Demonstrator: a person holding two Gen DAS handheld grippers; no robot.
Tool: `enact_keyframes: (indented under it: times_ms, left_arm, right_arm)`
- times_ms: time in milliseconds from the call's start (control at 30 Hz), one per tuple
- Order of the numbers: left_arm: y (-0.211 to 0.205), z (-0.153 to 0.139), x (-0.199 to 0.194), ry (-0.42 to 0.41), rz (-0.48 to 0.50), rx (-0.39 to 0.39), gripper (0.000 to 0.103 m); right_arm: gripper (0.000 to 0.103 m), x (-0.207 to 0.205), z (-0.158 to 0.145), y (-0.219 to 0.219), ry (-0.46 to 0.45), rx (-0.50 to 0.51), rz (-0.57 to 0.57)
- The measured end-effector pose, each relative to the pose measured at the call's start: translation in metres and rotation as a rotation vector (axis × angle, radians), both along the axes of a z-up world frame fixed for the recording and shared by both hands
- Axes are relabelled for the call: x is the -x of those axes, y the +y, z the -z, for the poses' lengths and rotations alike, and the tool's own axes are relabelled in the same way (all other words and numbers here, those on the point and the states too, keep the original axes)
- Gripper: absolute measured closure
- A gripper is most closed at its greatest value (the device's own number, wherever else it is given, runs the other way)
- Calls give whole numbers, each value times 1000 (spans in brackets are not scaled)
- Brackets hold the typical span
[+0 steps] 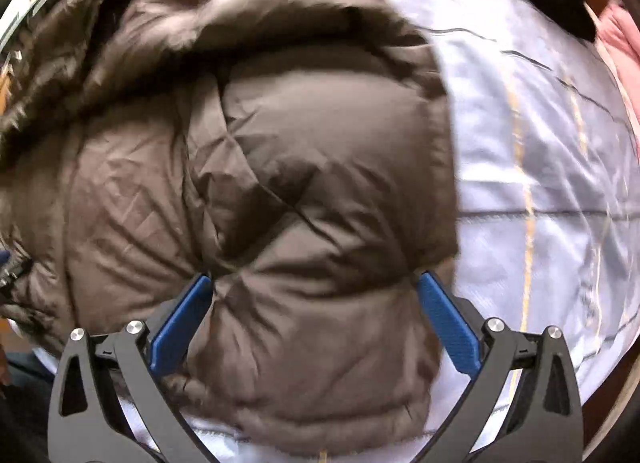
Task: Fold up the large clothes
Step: 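Release the hem with both grippers and lift them away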
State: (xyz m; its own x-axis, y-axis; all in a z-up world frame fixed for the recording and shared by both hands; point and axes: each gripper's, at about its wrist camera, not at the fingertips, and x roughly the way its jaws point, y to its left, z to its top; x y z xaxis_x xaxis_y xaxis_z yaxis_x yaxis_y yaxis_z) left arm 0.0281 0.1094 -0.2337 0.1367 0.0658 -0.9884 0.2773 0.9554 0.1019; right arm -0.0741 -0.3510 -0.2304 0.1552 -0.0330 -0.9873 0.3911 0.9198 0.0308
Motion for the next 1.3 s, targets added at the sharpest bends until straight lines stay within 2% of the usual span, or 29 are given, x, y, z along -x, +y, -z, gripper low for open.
enact_keyframes:
  times_ms: [33, 100, 200, 267, 367, 433, 500, 533, 567, 633, 700, 733, 767, 800, 833, 933, 1000, 1100, 1167, 1200, 1300]
  left_arm:
    - [4, 3, 2, 10, -13, 4, 2]
    - [8, 9, -1, 39, -33, 5, 2]
    - [4, 0, -10, 25, -72, 6, 2]
    - [-1, -34, -20, -73, -97, 118, 2]
    - [-27, -90, -49, -220, -51, 206, 2]
    - [-48, -122, -75, -248, -37, 238, 2]
    - [-71, -144, -96, -219, -40, 316, 2]
    - [-87, -152, -109, -195, -41, 388, 2]
    - [-105, -157, -122, -188, -45, 443, 2]
    - [-119, -146, -111, -203, -66, 462, 2]
    - [-131, -123, -117, -197, -120, 397, 2]
    - [-131, -111, -119, -153, -144, 372, 2]
    - [-125, -99, -116, -109, -159, 377, 2]
    - [-122, -90, -116, -56, -179, 419, 2]
    - [-116, -88, -116, -45, -194, 452, 2]
    - [-98, -99, -111, -160, -210, 399, 2]
    - [-84, -111, -112, -250, -242, 371, 2]
    - [-64, -121, -113, -341, -274, 360, 2]
    - [-58, -123, -114, -368, -277, 324, 2]
    - [-56, -123, -115, -368, -275, 316, 2]
    - [-49, -122, -117, -354, -277, 316, 2]
  right_arm:
    - [1, 6, 8, -1, 27, 8, 11]
    - [1, 14, 31, -6, 71, -91, 68]
    - [1, 7, 22, -11, 57, -96, 103]
    - [1, 2, -13, -14, -97, -83, 148]
    - [1, -17, -57, -4, -286, -69, 112]
    - [1, -38, -79, 7, -357, -19, 78]
    - [1, -62, -90, 16, -383, -35, 47]
    - [1, -73, -90, 15, -394, -50, 38]
    - [1, -89, -98, 17, -410, -67, 22]
    - [1, -123, -113, 21, -435, -59, -18]
    - [1, -180, -129, 25, -452, -7, -74]
    - [1, -202, -136, 28, -455, 13, -99]
    - [1, -236, -141, 27, -453, 43, -130]
    - [1, -269, -145, 29, -446, 78, -150]
    - [1, -311, -149, 30, -440, 146, -163]
    - [1, -416, -146, 33, -415, 354, -166]
    - [1, -468, -128, 29, -342, 399, -136]
    - [1, -518, -98, 19, -251, 359, -77]
    - [1, -531, -87, 20, -232, 346, -60]
    - [1, -539, -80, 21, -213, 354, -61]
    - [1, -559, -58, 27, -139, 458, -72]
